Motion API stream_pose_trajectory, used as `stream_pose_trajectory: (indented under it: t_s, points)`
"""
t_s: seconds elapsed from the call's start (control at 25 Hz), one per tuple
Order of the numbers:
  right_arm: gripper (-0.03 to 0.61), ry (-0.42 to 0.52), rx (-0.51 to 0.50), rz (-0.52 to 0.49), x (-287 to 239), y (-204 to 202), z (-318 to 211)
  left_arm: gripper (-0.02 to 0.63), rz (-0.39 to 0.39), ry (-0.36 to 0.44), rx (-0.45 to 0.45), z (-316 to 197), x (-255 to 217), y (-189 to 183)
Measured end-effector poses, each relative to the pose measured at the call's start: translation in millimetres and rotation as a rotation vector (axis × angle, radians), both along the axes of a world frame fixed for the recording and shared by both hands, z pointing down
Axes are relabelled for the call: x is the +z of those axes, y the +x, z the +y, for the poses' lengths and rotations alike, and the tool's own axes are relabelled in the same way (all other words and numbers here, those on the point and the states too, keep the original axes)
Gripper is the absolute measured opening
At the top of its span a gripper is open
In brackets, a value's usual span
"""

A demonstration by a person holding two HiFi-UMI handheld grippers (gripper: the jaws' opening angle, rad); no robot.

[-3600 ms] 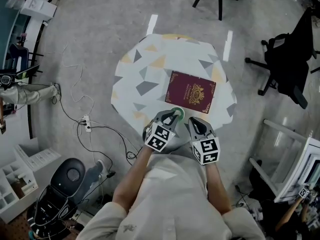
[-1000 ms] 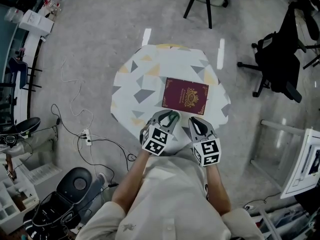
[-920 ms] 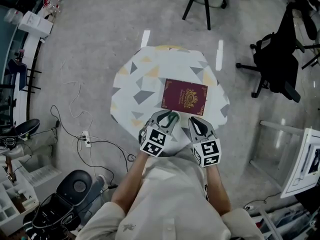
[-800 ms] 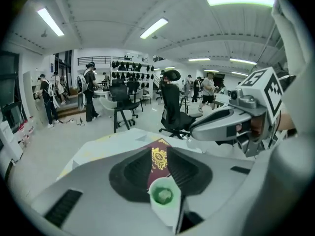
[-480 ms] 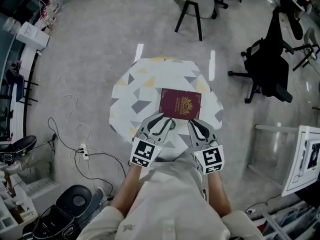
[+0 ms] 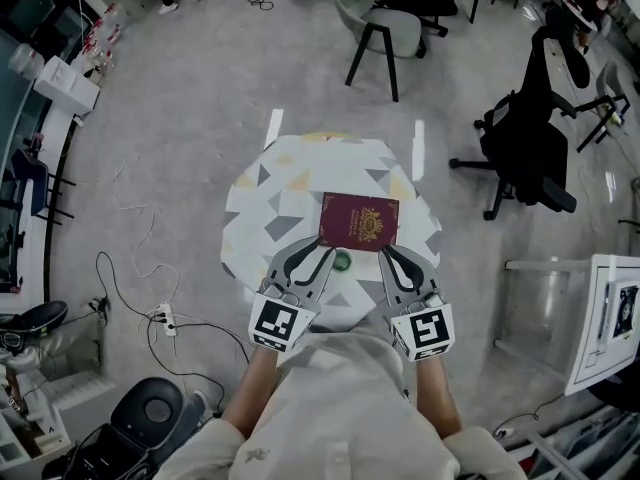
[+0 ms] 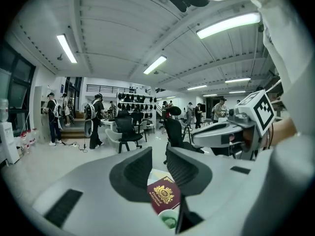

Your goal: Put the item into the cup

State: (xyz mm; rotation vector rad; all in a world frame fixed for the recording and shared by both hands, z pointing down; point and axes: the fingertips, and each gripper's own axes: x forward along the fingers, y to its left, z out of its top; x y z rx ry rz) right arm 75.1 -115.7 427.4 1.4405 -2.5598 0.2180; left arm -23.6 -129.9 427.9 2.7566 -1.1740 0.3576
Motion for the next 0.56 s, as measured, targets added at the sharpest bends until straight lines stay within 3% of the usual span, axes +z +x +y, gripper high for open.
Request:
stream_pose_trajectory:
  t_s: [0.16, 0.56]
  points:
    - [0.025, 0.029, 0.007, 0.0, -13, -2, 1, 0.104, 0.027, 0.052, 0.002, -1, -18, -2]
    - [0.023, 0.066, 0.02, 0.003, -30, 1, 2, 0.103, 0.051, 0.088, -0.005, 0, -36, -4]
